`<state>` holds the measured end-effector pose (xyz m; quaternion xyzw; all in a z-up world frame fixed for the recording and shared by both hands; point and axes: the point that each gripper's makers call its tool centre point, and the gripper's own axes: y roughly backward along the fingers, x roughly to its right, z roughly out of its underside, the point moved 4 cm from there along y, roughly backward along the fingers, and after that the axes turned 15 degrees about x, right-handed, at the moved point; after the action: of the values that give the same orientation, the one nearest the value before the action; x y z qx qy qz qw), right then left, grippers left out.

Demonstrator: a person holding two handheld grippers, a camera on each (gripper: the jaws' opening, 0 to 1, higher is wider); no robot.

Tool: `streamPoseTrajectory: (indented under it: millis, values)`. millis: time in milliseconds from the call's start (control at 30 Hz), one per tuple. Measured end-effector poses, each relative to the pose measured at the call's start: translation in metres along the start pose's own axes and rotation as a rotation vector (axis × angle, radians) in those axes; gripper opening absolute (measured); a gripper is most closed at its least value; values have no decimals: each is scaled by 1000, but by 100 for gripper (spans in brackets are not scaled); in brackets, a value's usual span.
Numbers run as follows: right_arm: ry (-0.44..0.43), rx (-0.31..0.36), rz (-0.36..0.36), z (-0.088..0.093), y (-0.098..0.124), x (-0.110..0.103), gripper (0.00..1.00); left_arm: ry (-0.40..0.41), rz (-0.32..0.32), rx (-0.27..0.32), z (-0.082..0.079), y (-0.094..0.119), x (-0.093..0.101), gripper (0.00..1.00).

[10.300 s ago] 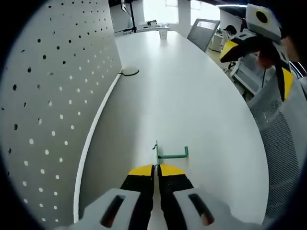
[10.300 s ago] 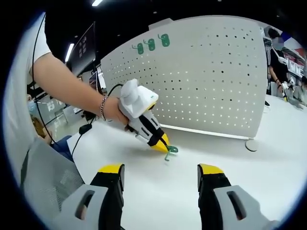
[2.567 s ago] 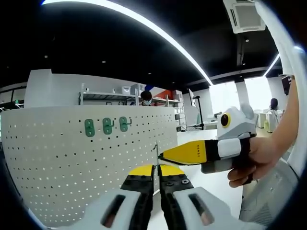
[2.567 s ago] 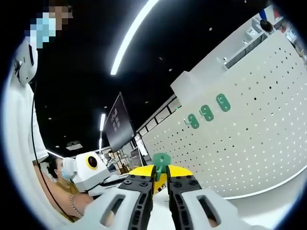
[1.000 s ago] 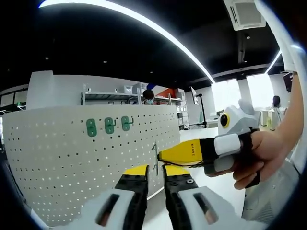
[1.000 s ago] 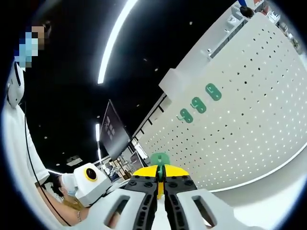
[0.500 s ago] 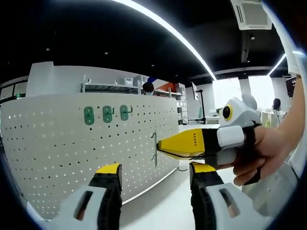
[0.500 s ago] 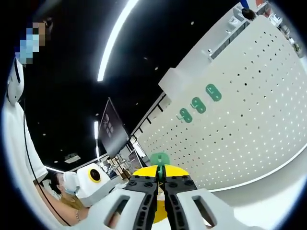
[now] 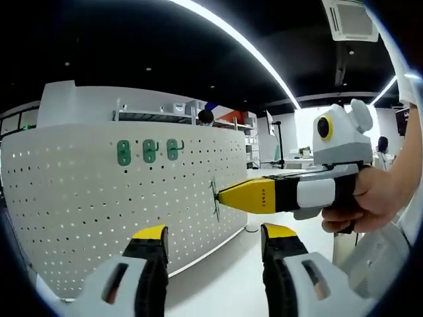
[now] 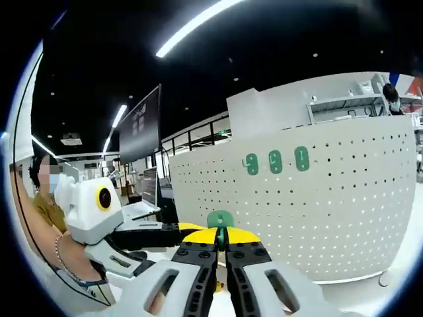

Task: Insert the hook assembly into the mounting plate slot until the hook locks in place.

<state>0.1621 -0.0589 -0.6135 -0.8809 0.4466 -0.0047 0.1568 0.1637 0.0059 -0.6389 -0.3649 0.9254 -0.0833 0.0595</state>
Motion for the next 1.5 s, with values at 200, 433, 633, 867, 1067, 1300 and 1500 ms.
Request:
streamPoseTrajectory:
  millis: [200,433,633,867,1067,1300,1500]
  values:
    - [-9,4,11,-2,-1,5,0,-1,-7,-4,1,2,-3,57]
    - [13,9,37,-6,-4,17,0,-2,-22,-13,2,6,-7,57]
    - [26,13,56,-9,-7,25,0,1,-42,-19,3,13,-12,56]
    - [37,23,91,-18,-10,42,0,0,-57,-32,6,26,-16,56]
    - [58,29,110,-23,-15,51,0,-2,-77,-43,8,36,-20,56]
    - [81,42,133,-30,-23,65,0,-1,-109,-47,8,46,-28,56]
    - [105,54,154,-37,-31,78,0,-1,-123,-51,9,52,-30,56]
